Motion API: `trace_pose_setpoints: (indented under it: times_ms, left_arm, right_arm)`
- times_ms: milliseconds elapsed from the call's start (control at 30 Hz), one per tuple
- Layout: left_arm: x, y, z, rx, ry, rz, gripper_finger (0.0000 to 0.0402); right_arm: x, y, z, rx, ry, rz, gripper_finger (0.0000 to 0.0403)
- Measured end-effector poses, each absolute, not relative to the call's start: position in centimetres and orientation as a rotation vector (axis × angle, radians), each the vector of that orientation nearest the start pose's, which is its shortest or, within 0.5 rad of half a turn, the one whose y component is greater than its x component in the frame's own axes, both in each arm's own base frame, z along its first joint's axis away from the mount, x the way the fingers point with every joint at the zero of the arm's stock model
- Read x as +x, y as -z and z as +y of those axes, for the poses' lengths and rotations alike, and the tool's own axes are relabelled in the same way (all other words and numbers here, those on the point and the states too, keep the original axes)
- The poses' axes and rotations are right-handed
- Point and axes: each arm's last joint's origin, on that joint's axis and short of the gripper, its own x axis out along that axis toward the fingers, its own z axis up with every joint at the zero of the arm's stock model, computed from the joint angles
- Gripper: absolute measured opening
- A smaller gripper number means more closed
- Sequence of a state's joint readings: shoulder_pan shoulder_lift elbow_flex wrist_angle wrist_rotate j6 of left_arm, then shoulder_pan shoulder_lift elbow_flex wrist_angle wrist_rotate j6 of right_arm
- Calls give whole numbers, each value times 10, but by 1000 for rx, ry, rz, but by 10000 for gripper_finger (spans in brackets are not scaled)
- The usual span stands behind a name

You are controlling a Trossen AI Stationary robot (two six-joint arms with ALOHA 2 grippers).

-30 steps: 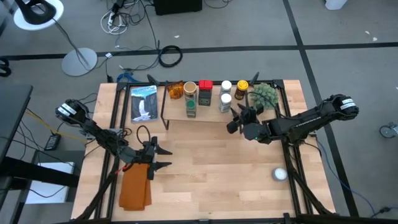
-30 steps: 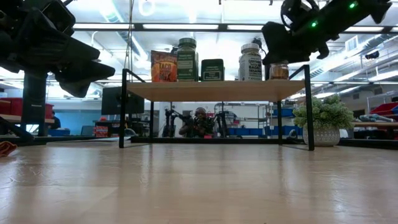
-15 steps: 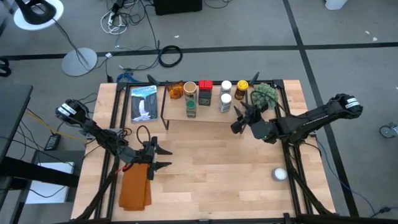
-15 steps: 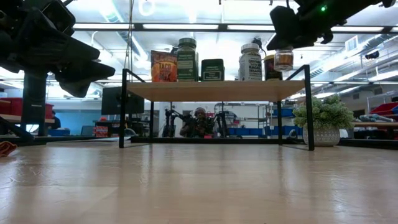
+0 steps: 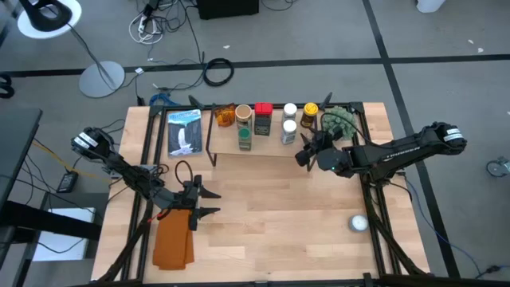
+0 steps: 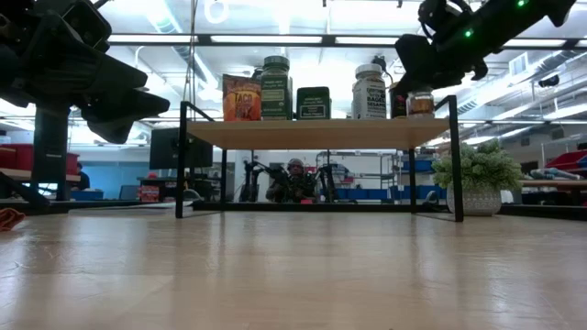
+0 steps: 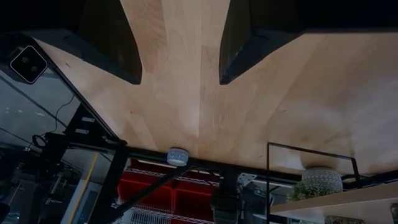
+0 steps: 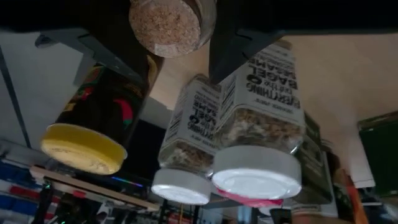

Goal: Shelf spices
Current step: Put the brown seasoning bottle on the shelf, then return to Home Position

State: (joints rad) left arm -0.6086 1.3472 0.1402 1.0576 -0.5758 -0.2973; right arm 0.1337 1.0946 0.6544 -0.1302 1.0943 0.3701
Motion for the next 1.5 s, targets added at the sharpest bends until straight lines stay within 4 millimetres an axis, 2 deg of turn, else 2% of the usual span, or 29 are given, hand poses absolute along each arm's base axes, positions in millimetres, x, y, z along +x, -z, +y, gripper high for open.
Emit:
trace_pose_setpoints:
  times_ms: [500, 933, 1100, 1267, 1500]
  left_arm:
    - [170, -140, -99, -211, 14, 128, 219]
    - [170, -140, -99, -214, 14, 128, 219]
    - [170, -140, -99, -215, 14, 128, 219]
    - [170, -140, -99, -215, 14, 128, 219]
    - [170, -140, -99, -211, 14, 128, 219]
  right_arm:
    - [216, -244, 4, -2, 976, 313, 174]
    - [217, -245, 2, -32, 978, 320, 210]
    - [217, -258, 3, -101, 950, 287, 217]
    - [208, -277, 11, -77, 901, 186, 217]
    - [186, -294, 32, 65, 775, 77, 194]
